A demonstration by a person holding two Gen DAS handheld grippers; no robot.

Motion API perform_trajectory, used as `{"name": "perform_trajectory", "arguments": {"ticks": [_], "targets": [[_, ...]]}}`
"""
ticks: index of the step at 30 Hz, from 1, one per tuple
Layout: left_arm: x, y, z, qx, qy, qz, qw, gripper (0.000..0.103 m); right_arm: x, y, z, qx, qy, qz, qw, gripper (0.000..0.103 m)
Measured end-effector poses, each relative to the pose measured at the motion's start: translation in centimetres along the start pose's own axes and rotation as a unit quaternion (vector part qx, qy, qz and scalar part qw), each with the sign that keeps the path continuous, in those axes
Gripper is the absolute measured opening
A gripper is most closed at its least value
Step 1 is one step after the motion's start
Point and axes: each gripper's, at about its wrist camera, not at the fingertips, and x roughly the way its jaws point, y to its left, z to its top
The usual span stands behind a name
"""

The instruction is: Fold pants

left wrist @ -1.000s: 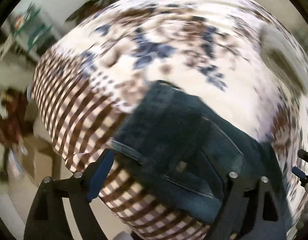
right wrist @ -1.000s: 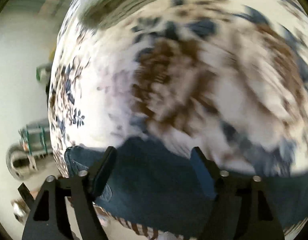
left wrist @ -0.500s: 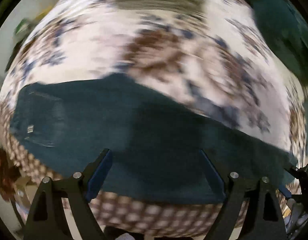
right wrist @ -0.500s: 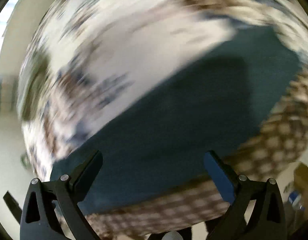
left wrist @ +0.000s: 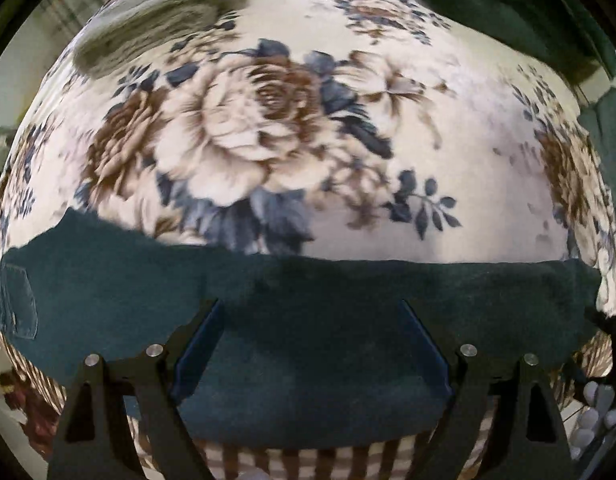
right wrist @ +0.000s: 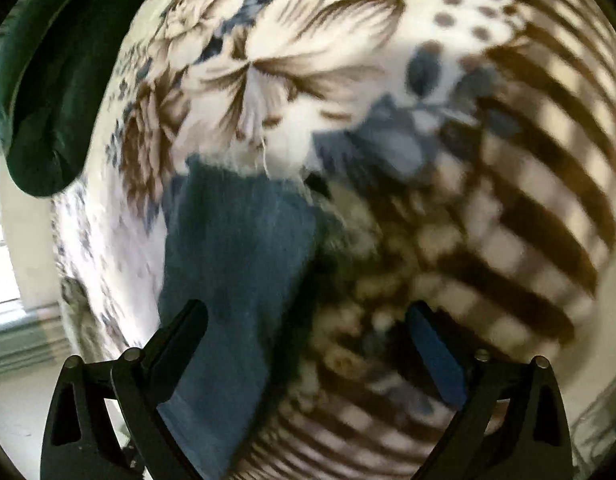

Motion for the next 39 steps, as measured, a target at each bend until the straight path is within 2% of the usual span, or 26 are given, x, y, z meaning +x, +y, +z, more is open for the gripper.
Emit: {"name": "perform_trajectory", "arguments": {"ticks": [4, 5, 6, 7, 9, 12, 14, 17, 19, 20, 24, 31, 36, 39], "targets": [[2.2, -1.0, -0.1, 0.004, 0.018, 0.005, 0.9998, 0.087, 0.8, 0.4, 0.1, 0.001, -0.026, 0.034, 0.999, 0.099], [2.9, -1.1, -0.2, 0.004, 0.024, 0.008, 0.9997, 0.087, 0.6, 0.7, -0.1, 0.001, -0.036, 0.055, 0.998, 0.086], [3.8, -1.1, -0.4, 0.003, 0.031, 0.007, 0.9995, 0.087, 0.4, 0.6, -0.2, 0.001, -0.038, 0.077, 0.996, 0.066], [4.5, -1.1, -0.5, 0.001, 0.038, 0.004, 0.9993, 0.087, 0.4, 0.5, -0.2, 0.003, -0.033, 0.105, 0.994, 0.061], [5.8, -1.0, -0.7, 0.000, 0.045, 0.002, 0.9990, 0.087, 0.8, 0.5, -0.1, 0.003, -0.026, 0.130, 0.991, 0.060], [6.7, -1.0, -0.7, 0.004, 0.044, -0.001, 0.9990, 0.093, 2.4, 0.9, 0.5, 0.004, -0.014, 0.148, 0.989, 0.060], [7.1, -0.7, -0.6, -0.002, 0.045, -0.010, 0.9989, 0.101, 3.0, 1.3, 1.0, 0.009, -0.011, 0.166, 0.986, 0.060], [8.1, -0.7, -0.6, -0.006, 0.047, -0.018, 0.9987, 0.103, 3.9, 2.1, 1.1, 0.012, -0.004, 0.168, 0.986, 0.058], [8.3, -0.8, -0.9, -0.005, 0.045, -0.016, 0.9988, 0.103, 3.7, 2.4, 1.0, 0.009, -0.014, 0.156, 0.988, 0.019], [8.3, -0.9, -0.9, -0.004, 0.050, -0.016, 0.9986, 0.103, 3.2, 2.7, 0.9, 0.003, -0.022, 0.145, 0.989, 0.007], [7.2, -0.6, -1.0, -0.016, 0.059, -0.032, 0.9976, 0.103, 0.8, 5.6, -0.2, -0.030, -0.052, 0.136, 0.989, 0.007], [1.5, 3.9, 0.0, -0.055, 0.018, -0.001, 0.9983, 0.103, -4.6, 12.6, -3.9, -0.105, -0.077, 0.159, 0.979, 0.007], [-1.7, 7.8, -0.4, -0.060, 0.006, 0.013, 0.9981, 0.103, -6.8, 17.8, -8.6, -0.172, -0.080, 0.151, 0.970, 0.007], [-3.1, 11.2, -0.8, -0.061, -0.008, 0.017, 0.9980, 0.103, -6.9, 21.1, -12.8, -0.216, -0.073, 0.147, 0.962, 0.007]]}}
